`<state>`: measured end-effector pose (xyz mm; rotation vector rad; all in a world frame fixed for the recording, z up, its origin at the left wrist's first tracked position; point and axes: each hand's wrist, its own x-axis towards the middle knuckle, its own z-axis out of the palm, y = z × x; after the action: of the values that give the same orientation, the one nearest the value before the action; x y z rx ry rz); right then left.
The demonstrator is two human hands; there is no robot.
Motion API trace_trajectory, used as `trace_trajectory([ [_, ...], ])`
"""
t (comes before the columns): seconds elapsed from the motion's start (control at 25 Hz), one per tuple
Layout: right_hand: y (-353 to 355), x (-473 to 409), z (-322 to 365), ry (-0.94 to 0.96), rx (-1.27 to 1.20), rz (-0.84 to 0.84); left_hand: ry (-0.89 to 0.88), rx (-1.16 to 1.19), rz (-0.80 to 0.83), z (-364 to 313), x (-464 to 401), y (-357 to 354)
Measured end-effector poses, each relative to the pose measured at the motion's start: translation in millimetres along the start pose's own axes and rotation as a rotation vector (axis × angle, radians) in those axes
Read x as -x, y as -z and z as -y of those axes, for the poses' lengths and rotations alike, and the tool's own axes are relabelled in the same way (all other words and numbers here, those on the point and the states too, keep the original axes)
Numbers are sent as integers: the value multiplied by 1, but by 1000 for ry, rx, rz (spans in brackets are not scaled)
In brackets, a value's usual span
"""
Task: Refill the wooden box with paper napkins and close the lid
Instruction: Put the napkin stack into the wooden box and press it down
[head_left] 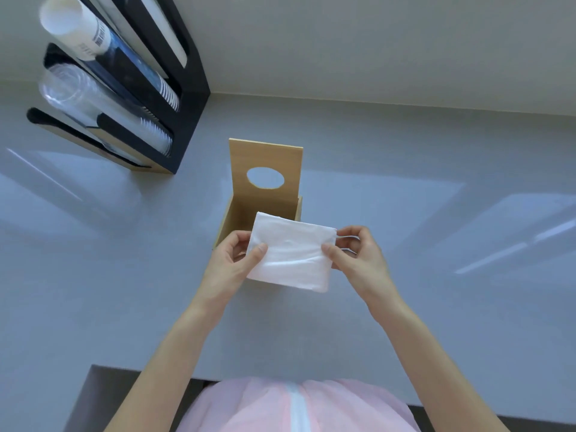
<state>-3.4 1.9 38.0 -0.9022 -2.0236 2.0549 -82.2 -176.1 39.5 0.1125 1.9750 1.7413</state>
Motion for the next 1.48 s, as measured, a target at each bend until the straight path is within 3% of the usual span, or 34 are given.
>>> trace_trajectory([
  [0.24, -41, -18, 6, 62, 138, -106, 54, -83, -47, -7, -26, 35],
  [0.48, -52, -30, 21, 211, 511, -158, -152, -547, -116, -16, -47, 44],
  [0.68, -58, -33, 27, 251, 778, -138, -207, -845, -115, -19, -63, 43],
  [0.84, -70, -35, 32, 277, 1140, -161, -281, -1193, -100, -21, -71, 41],
  [1.04, -87, -40, 37, 321, 1516, -63, -493, -1464, -34, -23, -77, 34],
  [1.2, -96, -47, 37, 264, 1669, 59, -571, -1590, 68, -22, -86, 35],
  [1.48, -90, -58, 37, 245, 1660, 61, -483, -1646, 117, -18, -78, 27],
])
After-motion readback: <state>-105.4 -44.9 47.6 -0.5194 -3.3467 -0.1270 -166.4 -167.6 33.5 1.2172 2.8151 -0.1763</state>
